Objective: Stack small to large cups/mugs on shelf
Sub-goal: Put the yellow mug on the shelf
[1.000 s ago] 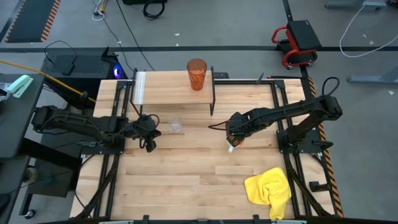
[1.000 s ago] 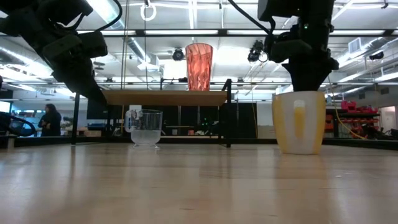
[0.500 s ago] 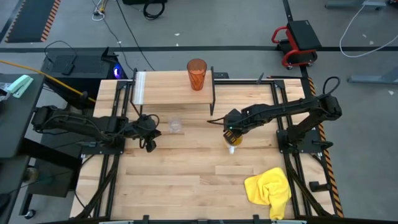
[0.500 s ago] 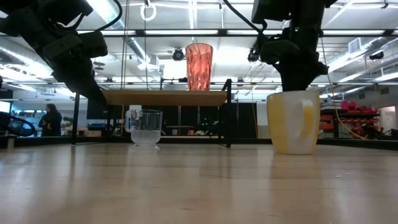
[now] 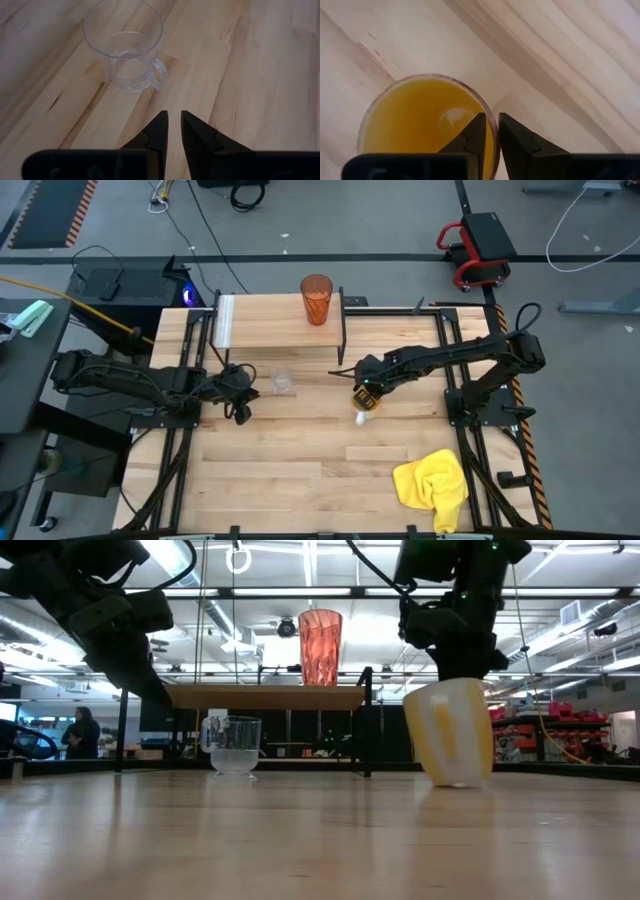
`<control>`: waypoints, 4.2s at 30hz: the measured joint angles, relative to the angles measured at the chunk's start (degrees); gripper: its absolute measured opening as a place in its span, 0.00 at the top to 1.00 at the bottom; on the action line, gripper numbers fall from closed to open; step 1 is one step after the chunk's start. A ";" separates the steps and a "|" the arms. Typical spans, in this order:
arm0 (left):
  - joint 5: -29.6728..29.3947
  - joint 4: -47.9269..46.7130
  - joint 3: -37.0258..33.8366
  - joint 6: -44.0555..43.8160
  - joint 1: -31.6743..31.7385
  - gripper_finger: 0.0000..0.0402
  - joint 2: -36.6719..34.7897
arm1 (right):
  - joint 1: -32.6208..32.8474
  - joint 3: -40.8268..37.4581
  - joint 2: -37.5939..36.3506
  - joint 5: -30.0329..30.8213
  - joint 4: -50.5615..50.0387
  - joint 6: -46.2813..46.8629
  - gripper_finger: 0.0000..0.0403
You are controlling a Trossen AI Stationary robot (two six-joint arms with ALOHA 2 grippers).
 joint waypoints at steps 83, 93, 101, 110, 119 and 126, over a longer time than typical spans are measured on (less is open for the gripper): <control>0.01 1.71 0.02 0.39 0.01 0.83 0.05 | 15.02 9.68 -3.86 14.68 -23.24 14.07 0.70; 0.01 1.80 0.00 0.37 0.01 0.82 0.05 | 21.76 9.66 -4.76 14.73 -24.08 23.23 0.70; 0.01 1.73 0.00 0.39 0.00 0.82 0.05 | 24.40 8.59 -5.17 15.28 -23.87 30.54 0.70; 0.00 1.75 0.00 1.09 0.01 0.81 0.05 | 23.63 -3.40 -18.13 20.47 -15.43 32.35 0.70; -0.01 3.40 0.00 2.99 0.01 0.82 0.05 | 11.16 -15.78 -25.21 14.44 2.58 23.53 0.70; -0.01 3.38 0.00 2.97 0.01 0.81 0.05 | 3.59 -12.29 -19.17 9.19 6.03 15.31 0.70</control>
